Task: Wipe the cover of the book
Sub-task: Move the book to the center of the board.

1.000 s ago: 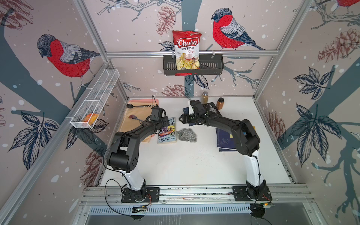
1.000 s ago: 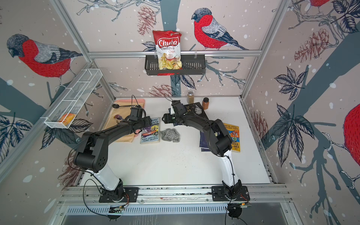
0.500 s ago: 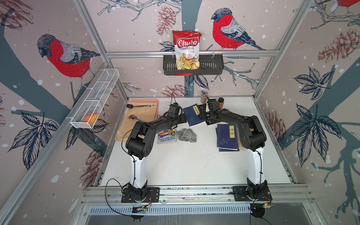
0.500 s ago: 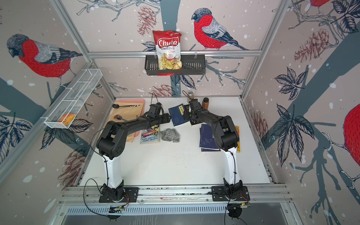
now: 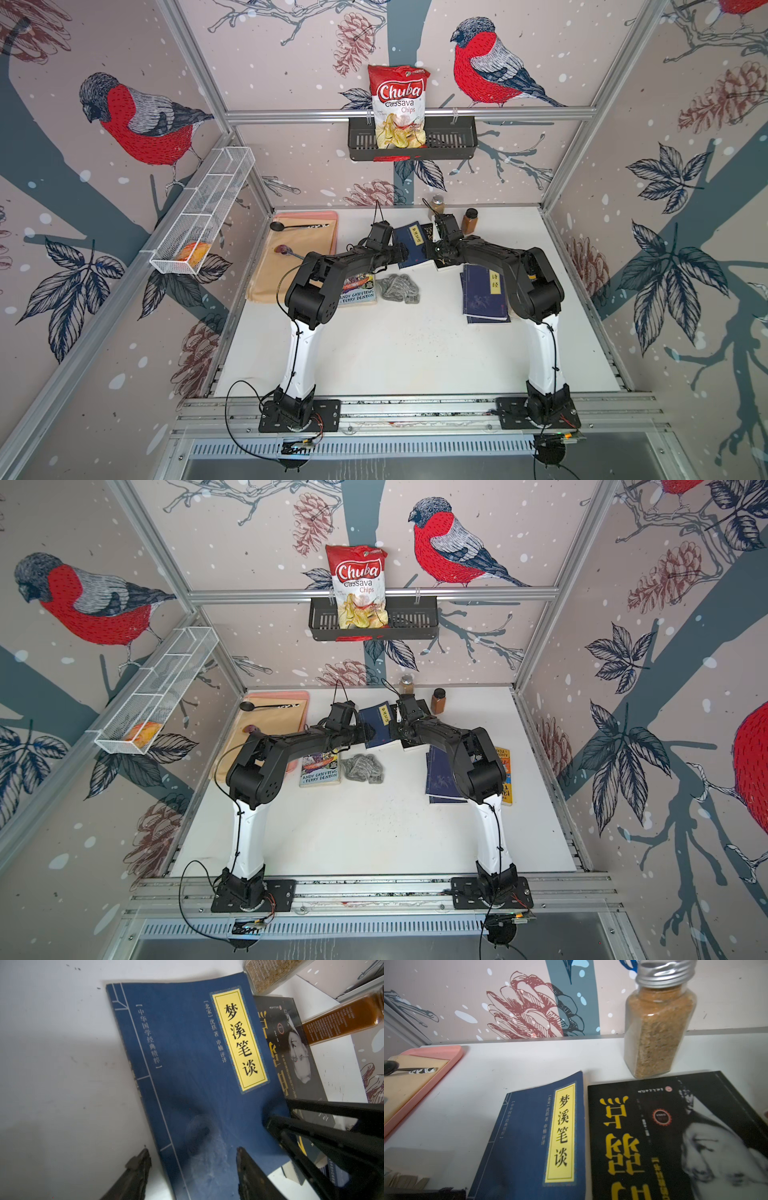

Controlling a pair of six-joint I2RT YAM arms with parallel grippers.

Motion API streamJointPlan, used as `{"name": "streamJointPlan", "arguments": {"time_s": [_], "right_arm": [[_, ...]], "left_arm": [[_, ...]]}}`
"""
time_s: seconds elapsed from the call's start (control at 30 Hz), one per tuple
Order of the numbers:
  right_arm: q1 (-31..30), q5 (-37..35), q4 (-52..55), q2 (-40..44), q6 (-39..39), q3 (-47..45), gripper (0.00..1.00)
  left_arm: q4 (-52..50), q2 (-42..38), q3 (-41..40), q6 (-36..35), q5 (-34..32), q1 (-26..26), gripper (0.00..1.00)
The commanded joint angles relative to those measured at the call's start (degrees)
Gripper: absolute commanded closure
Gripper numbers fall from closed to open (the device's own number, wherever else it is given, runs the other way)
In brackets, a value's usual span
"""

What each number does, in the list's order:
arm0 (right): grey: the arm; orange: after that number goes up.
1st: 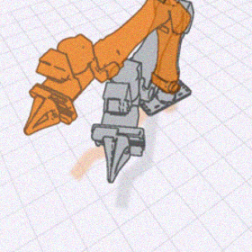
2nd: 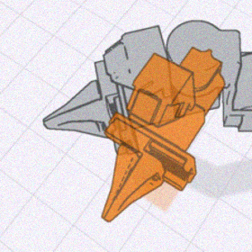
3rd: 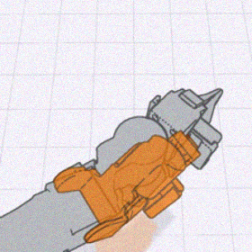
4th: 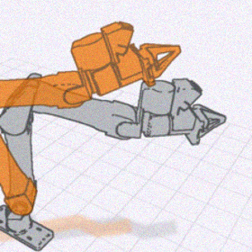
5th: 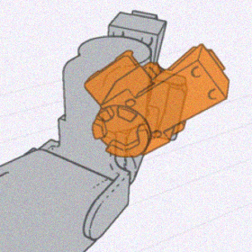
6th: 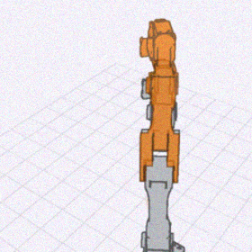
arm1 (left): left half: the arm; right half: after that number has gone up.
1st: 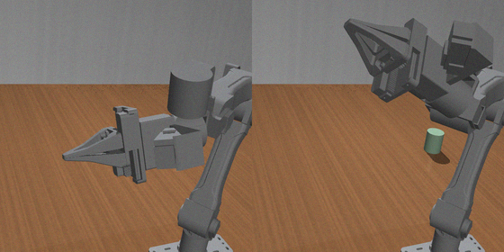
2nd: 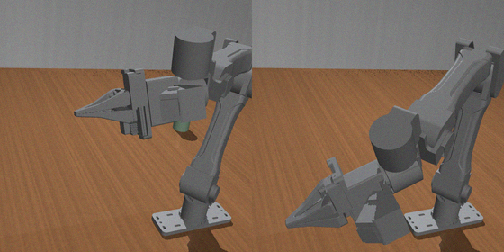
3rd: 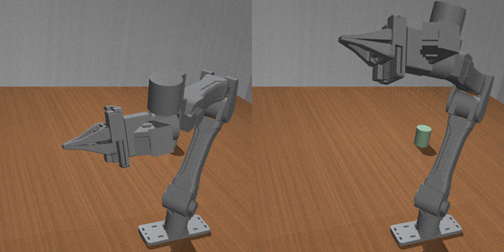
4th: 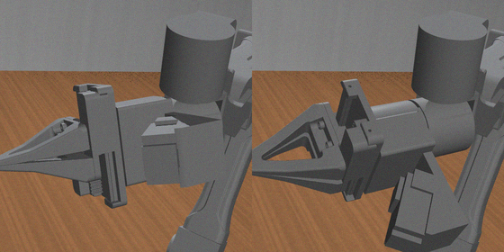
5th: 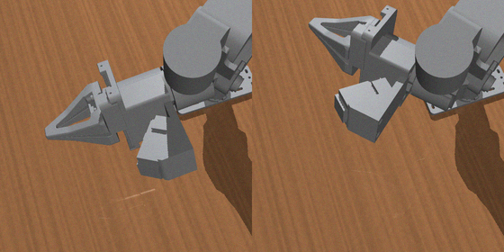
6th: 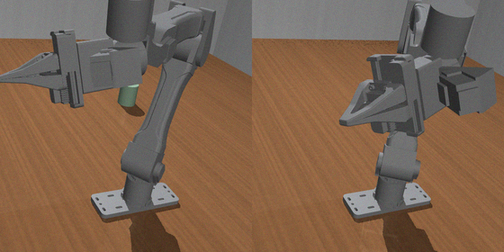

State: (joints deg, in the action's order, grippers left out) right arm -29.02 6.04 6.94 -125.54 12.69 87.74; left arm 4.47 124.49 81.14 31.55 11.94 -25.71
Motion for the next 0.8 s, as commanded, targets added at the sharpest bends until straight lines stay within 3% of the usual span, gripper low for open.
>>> {"name": "streamJointPlan", "arguments": {"time_s": [0.0, 0.33, 0.6, 0.77], "right_arm": [[-1.5, 2.0, 5.1, 0.5, -1.0, -0.9, 0.58], [-3.9, 2.6, 3.9, 4.4, 0.8, -7.8, 0.66], [-7.7, 0.9, 1.7, 13.9, 4.9, -20.4, 0.66], [-12.4, -2.8, 0.0, 20.5, 9.2, -31.9, 0.66]], "left_arm": [[-1.6, -0.6, -1.3, 0.5, 1.5, 0.0, 0.40], [2.3, -4.4, -7.9, 0.7, 5.4, 0.0, 0.92], [6.8, -14.3, -21.4, 2.1, 6.7, -1.4, 0.94], [11.6, -20.7, -32.8, 4.5, 6.5, -5.5, 0.94]]}}
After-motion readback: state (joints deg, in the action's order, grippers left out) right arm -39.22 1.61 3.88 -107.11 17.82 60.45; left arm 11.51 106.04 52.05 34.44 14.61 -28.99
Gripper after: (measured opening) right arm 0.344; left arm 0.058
